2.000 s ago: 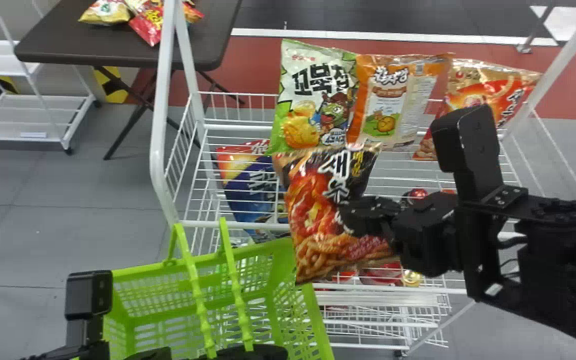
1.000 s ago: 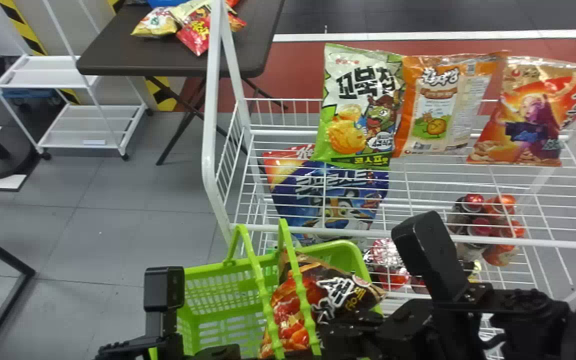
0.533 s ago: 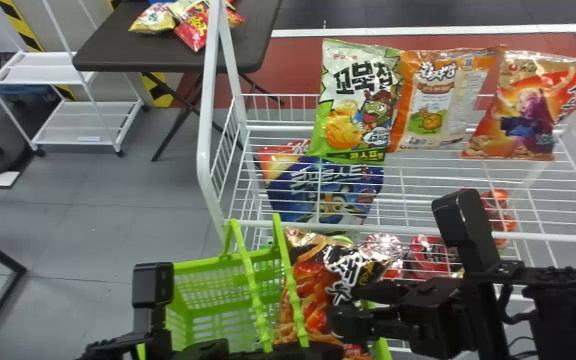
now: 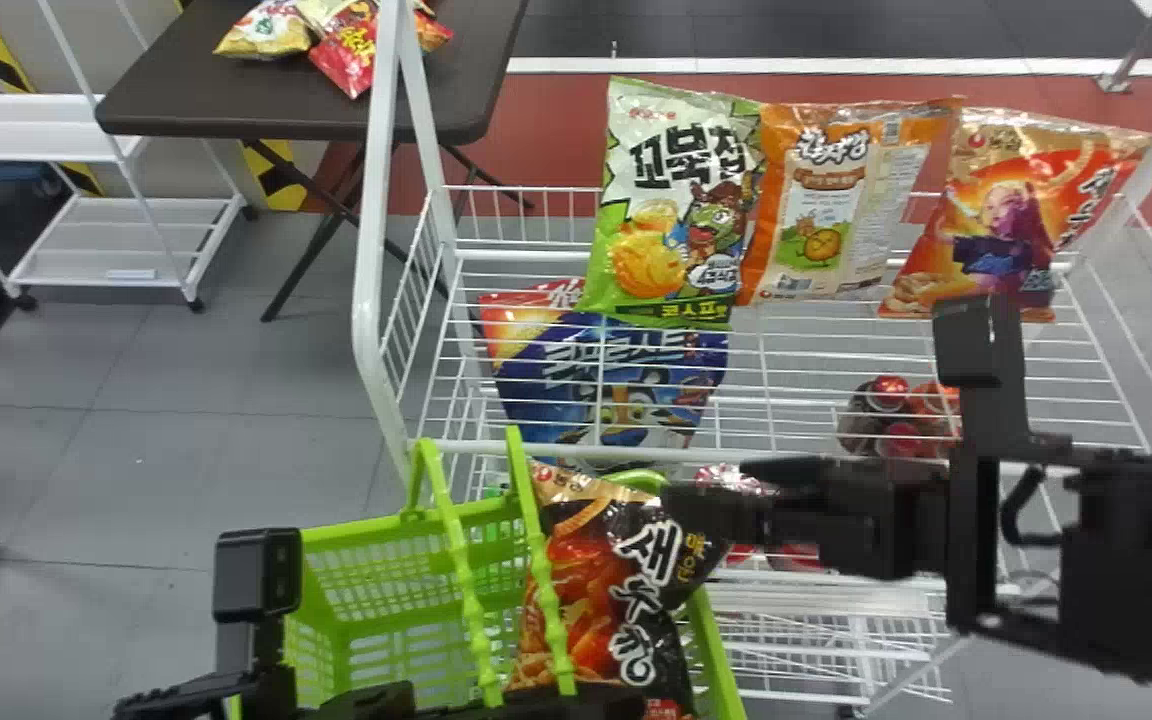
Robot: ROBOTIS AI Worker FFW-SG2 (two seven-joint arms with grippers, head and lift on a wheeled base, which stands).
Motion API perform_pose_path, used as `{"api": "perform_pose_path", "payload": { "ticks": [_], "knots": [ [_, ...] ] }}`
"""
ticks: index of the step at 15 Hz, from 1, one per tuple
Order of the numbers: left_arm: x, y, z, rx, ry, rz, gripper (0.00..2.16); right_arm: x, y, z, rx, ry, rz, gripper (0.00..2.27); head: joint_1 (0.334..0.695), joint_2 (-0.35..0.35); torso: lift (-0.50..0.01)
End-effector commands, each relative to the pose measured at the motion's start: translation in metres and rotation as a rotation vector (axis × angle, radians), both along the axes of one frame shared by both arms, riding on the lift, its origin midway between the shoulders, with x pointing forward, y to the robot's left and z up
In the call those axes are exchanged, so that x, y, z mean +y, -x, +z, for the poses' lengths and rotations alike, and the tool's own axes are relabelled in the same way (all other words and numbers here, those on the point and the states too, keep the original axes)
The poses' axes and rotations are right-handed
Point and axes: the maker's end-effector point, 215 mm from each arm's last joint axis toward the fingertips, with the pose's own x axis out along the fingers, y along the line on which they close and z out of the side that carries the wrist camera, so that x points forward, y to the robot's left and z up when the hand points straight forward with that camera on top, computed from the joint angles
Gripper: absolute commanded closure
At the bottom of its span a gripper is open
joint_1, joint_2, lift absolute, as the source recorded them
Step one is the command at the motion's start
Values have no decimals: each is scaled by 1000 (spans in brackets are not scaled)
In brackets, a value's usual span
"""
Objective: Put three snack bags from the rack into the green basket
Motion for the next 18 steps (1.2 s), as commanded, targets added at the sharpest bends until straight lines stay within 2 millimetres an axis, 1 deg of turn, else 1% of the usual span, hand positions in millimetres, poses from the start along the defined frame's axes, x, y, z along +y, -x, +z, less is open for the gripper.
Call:
{"api": "perform_pose_path", "payload": {
  "ticks": [1,4,6,7,8,9,11,13,14,16,17,18],
  "knots": [
    [-1,0,2,-2,6,1,2148,-38,-53,2,-113,53,-129,33,695,-39,0],
    [-1,0,2,-2,6,1,2148,-83,-99,-3,-199,114,-252,36,695,-102,0],
    [0,1,2,0,9,0,2148,-109,-131,5,-294,168,-332,46,695,-159,0],
    [0,2,2,0,10,-1,2148,-119,-148,7,-339,201,-361,46,695,-176,0],
    [0,2,3,0,10,0,2148,-124,-159,4,-354,211,-377,56,695,-189,0],
    [1,3,2,1,10,1,2148,-127,-174,5,-388,224,-398,66,695,-209,0],
    [1,4,2,7,12,1,2148,-120,-197,8,-464,253,-409,76,695,-216,0],
    [2,5,3,6,14,2,2148,-105,-221,-1,-493,269,-392,97,695,-208,0],
    [2,7,4,7,16,0,2148,-98,-228,-8,-487,271,-383,117,695,-200,0],
    [3,10,4,14,15,3,2148,-86,-239,-12,-504,293,-378,188,695,-171,0],
    [4,10,5,11,14,4,2148,-83,-243,-15,-501,301,-379,282,695,-163,0],
    [5,11,5,12,14,5,2148,-82,-246,-17,-494,303,-378,424,695,-156,0]
  ]
}}
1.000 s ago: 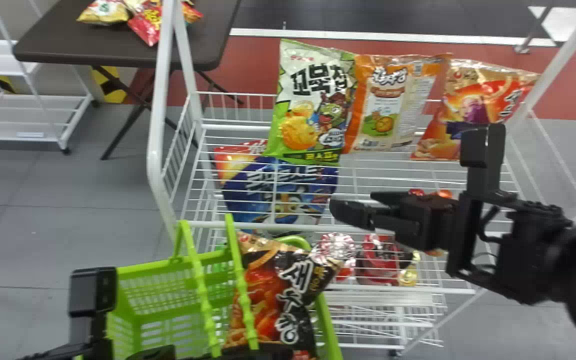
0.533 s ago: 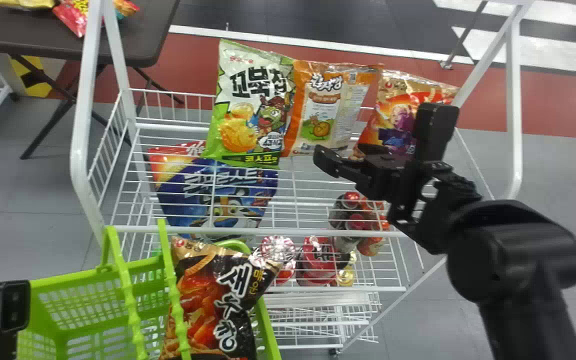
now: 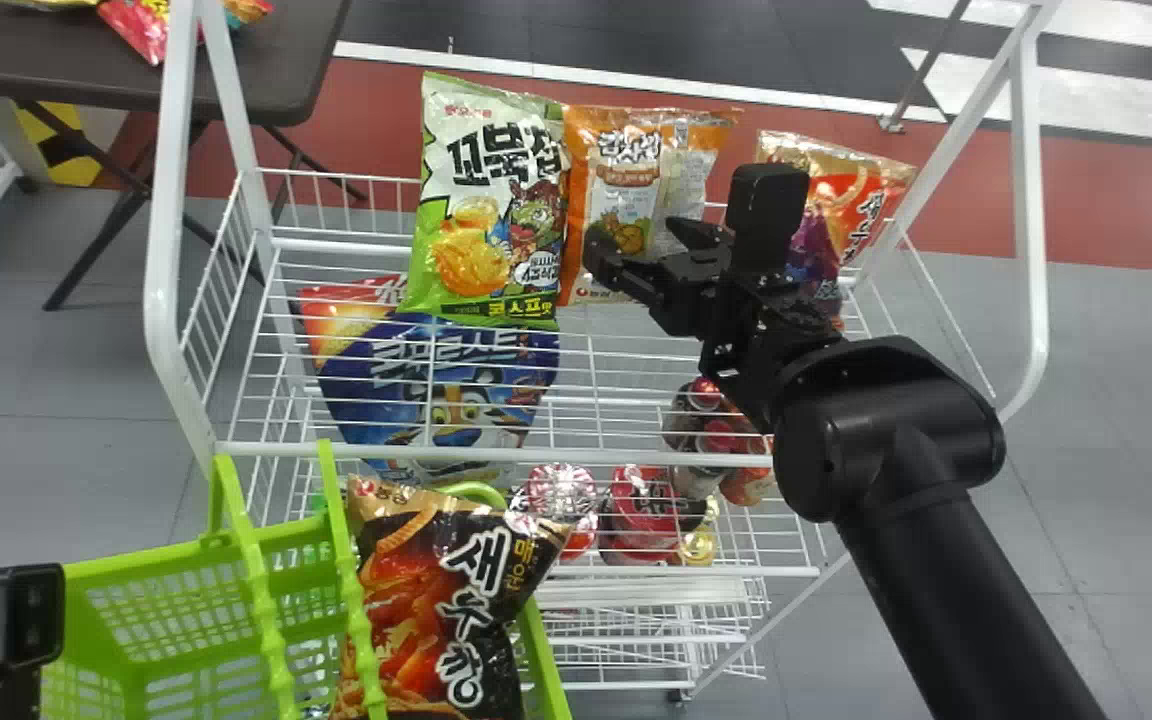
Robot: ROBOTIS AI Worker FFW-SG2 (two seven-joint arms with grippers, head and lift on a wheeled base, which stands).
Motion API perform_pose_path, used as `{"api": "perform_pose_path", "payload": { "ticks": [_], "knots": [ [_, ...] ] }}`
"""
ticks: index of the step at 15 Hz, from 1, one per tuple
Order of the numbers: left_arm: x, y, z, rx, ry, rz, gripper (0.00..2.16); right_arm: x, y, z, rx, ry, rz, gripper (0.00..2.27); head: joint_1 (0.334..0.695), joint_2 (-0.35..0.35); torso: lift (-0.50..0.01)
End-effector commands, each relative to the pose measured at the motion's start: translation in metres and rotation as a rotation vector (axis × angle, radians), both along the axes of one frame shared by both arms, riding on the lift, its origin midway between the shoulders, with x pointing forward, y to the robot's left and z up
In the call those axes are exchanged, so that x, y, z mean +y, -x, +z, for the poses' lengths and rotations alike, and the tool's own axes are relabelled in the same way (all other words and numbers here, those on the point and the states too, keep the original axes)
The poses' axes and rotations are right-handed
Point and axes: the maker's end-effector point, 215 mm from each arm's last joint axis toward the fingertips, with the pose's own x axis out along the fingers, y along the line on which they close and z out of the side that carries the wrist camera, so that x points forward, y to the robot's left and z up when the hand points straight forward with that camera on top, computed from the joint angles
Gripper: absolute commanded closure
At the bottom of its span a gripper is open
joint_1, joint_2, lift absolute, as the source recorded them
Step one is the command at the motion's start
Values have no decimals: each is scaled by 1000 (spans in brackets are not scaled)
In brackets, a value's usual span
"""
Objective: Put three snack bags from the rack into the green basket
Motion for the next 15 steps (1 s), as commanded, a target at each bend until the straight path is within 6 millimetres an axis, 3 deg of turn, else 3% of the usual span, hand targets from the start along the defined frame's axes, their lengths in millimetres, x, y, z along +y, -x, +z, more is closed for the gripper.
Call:
{"api": "perform_pose_path", "payload": {
  "ticks": [1,2,3,5,10,15],
  "knots": [
    [1,1,1,0,3,4,2148,3,-6,-5,19,11,-2,890,695,-149,0],
    [1,1,1,0,3,4,2148,2,-5,-11,41,19,-9,1565,695,-137,0],
    [1,1,1,0,3,4,2148,0,-3,-17,62,26,-16,2010,695,-136,0],
    [1,1,1,0,3,4,2148,-1,1,-15,68,22,-17,2229,695,-138,0],
    [1,1,0,3,4,4,2148,-14,17,13,26,-5,-29,2246,695,-152,0],
    [1,1,0,3,4,4,2148,-4,55,48,13,-31,21,2246,695,-161,0]
  ]
}}
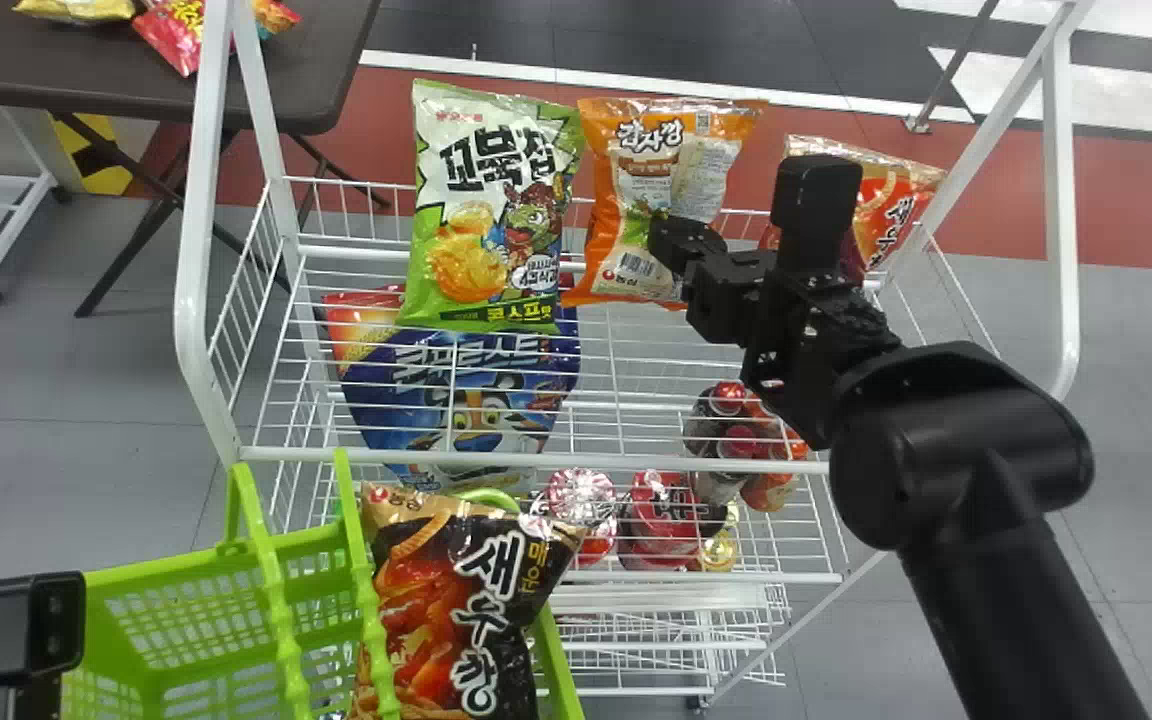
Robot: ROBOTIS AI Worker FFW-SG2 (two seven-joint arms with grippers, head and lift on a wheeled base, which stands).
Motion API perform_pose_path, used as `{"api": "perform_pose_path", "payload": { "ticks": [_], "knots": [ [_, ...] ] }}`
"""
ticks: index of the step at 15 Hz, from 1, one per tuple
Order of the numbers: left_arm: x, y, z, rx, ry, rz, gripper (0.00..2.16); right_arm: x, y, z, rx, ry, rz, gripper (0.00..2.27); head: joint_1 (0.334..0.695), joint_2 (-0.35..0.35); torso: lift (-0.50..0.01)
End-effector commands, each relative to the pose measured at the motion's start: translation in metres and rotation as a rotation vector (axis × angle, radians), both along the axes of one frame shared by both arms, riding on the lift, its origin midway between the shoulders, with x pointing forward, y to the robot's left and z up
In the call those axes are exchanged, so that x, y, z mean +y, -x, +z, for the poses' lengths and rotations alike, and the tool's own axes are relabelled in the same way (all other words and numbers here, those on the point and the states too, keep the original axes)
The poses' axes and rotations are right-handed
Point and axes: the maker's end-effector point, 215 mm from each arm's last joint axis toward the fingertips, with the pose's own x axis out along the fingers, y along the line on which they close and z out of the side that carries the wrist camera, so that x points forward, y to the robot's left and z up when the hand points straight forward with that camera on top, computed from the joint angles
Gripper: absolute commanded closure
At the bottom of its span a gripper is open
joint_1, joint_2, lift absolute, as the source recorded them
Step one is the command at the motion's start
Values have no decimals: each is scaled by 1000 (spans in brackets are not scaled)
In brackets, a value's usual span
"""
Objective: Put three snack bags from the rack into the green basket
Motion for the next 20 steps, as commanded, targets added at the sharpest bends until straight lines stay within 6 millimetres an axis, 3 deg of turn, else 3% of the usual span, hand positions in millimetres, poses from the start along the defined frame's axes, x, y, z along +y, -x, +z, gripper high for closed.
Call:
{"api": "perform_pose_path", "payload": {
  "ticks": [1,5,14,16,20],
  "knots": [
    [-1,0,1,-1,1,1,2148,8,26,12,33,-11,33,2246,695,-158,0],
    [-2,0,0,1,0,1,2148,20,85,5,208,-16,110,2246,695,-151,0],
    [-6,-4,1,-6,4,-3,2148,79,226,-20,558,-88,407,2246,695,-114,0],
    [-9,-3,2,-5,6,-9,2148,92,245,-23,597,-109,459,2246,695,-87,0],
    [-10,-2,2,-5,8,-13,2148,120,262,-24,612,-128,523,2246,695,-41,0]
  ]
}}
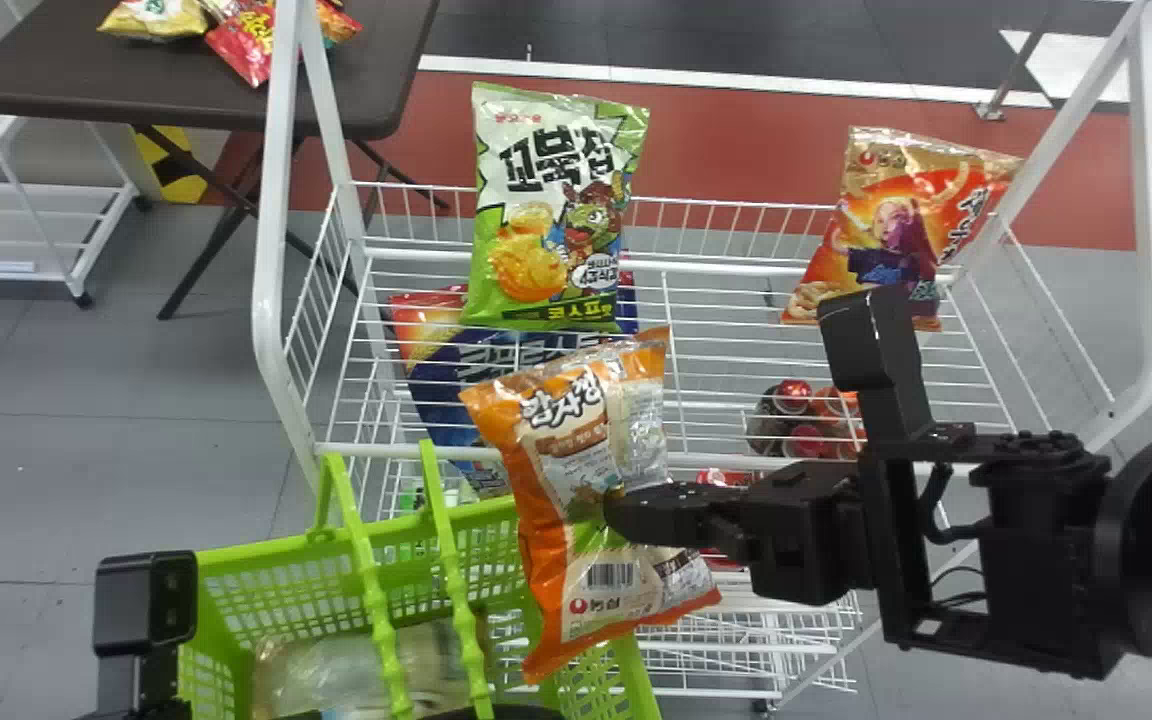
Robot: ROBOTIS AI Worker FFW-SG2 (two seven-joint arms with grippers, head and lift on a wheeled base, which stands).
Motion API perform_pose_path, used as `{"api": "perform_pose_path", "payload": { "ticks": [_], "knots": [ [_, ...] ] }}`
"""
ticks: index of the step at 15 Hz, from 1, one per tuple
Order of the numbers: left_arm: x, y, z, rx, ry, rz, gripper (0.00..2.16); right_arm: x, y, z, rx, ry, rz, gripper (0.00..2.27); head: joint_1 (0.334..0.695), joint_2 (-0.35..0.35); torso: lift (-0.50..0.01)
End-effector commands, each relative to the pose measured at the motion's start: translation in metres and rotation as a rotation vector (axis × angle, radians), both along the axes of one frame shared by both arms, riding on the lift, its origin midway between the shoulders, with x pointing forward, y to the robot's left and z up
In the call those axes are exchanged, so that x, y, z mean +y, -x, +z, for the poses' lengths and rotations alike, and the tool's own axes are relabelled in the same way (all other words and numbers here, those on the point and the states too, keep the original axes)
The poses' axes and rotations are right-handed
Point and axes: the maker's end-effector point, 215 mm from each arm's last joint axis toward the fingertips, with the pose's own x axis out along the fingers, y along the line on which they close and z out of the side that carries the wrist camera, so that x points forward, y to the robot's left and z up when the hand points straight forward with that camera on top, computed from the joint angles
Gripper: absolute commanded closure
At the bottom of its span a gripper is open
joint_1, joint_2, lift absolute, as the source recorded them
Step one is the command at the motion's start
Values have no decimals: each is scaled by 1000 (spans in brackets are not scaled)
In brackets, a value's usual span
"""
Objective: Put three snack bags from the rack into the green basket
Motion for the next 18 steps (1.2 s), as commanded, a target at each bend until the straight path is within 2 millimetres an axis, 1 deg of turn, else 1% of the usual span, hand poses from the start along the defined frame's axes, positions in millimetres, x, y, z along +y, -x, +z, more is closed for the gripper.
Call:
{"api": "perform_pose_path", "payload": {
  "ticks": [1,3,4,6,8,9,10,11,12,13,15,16,18],
  "knots": [
    [-2,0,0,3,4,-1,2148,18,11,0,16,-25,34,2246,695,-30,0],
    [-2,0,0,2,1,-1,2148,36,23,-3,37,-44,68,2246,695,-5,0],
    [-3,1,0,1,2,-4,2148,44,27,-4,50,-58,80,2246,695,24,0],
    [-6,1,0,-1,-1,-8,2148,60,32,-4,60,-83,93,2246,695,55,0],
    [-6,1,1,-2,-3,-8,2148,66,43,-12,97,-90,114,2243,695,94,0],
    [-5,0,1,-2,-3,-6,2148,67,52,-18,120,-88,124,2192,695,106,0],
    [-4,0,0,1,-5,-2,2148,67,61,-24,142,-86,137,1970,695,114,0],
    [-3,-1,0,-4,-6,0,2148,65,71,-29,167,-69,152,1487,695,123,0],
    [-3,-1,1,-4,-6,1,2148,61,81,-32,186,-58,161,583,695,130,0],
    [-3,-1,1,-4,-6,1,2148,60,82,-29,185,-64,162,-2,695,134,0],
    [-2,-1,0,-3,-5,2,2148,56,81,-23,192,-93,154,-2,695,131,0],
    [-2,-1,1,-3,-3,2,2148,52,78,-20,191,-106,143,43,695,126,0],
    [-1,-1,0,-3,-4,3,2148,38,65,-13,181,-124,101,49,695,115,0]
  ]
}}
